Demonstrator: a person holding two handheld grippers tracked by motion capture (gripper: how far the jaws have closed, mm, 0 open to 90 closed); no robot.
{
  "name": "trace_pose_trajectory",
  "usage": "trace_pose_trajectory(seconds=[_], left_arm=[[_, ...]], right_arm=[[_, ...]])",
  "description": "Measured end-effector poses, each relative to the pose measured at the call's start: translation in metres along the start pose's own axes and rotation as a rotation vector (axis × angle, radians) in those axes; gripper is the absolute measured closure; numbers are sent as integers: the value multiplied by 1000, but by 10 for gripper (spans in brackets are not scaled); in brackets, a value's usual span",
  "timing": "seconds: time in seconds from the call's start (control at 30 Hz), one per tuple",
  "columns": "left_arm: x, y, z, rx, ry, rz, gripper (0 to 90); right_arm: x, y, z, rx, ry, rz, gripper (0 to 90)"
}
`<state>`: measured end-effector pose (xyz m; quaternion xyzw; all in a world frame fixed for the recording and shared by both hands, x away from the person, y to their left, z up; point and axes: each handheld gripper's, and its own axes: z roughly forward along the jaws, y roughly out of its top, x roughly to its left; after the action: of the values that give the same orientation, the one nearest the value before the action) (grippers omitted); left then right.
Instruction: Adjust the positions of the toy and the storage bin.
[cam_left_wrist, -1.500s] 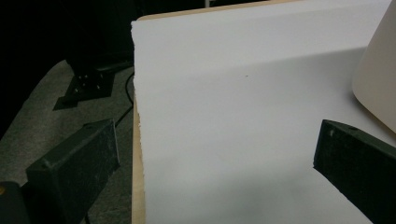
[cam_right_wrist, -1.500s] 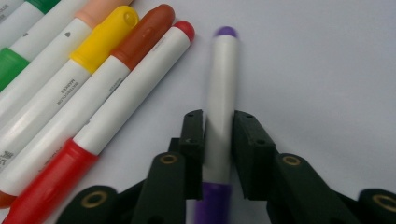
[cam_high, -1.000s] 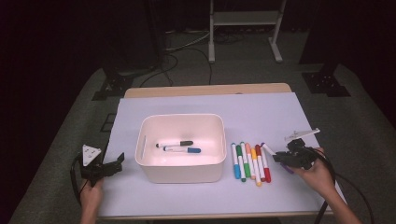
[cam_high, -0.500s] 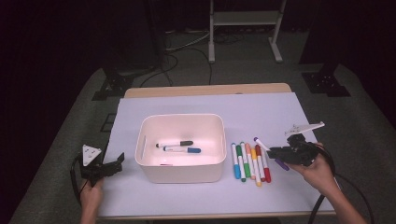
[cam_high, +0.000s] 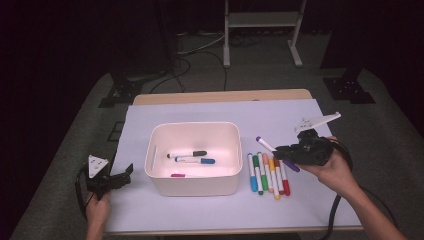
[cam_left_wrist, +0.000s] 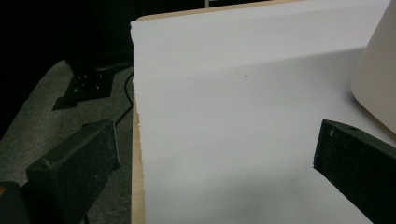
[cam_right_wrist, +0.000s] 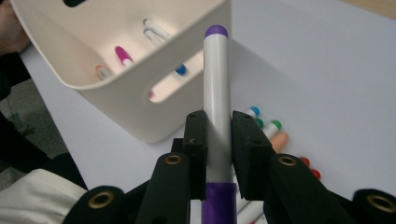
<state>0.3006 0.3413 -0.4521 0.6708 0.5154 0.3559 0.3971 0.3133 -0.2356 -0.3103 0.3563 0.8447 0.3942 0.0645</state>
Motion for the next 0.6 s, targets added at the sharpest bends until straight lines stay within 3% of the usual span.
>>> trace_pose_trajectory(seconds=[0.37, 0.6], left_arm=[[0, 0, 0, -1, -1, -1, 0], [0, 0, 0, -2, -2, -2, 0]], right_arm=[[38, 48, 1, 14, 92, -113, 757], [57, 69, 13, 33, 147, -168, 757]])
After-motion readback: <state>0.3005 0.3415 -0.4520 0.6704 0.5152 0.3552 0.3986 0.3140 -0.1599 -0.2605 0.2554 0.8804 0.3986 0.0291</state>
